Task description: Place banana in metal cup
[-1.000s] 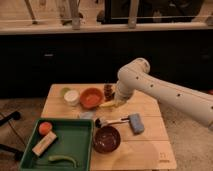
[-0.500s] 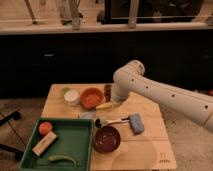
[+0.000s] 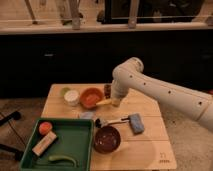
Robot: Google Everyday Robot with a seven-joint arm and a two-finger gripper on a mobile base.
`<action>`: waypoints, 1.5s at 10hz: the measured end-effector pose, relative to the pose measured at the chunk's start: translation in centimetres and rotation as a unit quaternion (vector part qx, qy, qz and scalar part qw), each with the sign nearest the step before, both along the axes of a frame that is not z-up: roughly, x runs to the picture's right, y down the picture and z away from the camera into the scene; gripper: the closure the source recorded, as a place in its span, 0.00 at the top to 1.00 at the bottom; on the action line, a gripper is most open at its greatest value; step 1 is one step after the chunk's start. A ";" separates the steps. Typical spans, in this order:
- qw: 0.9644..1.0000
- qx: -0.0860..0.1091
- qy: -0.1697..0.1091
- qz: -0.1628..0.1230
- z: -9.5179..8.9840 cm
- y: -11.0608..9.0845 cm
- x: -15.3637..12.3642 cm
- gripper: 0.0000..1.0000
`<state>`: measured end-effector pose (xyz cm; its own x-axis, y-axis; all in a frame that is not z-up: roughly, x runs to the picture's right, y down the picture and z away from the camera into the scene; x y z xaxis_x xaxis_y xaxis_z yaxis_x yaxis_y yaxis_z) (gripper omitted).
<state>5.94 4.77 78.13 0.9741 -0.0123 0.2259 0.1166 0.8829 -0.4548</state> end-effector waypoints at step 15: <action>0.997 0.009 -0.036 0.065 6.7 -3.7 3.1 0.02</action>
<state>9.01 1.05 84.84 0.9491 0.1092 0.2954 0.0314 0.9005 -0.4337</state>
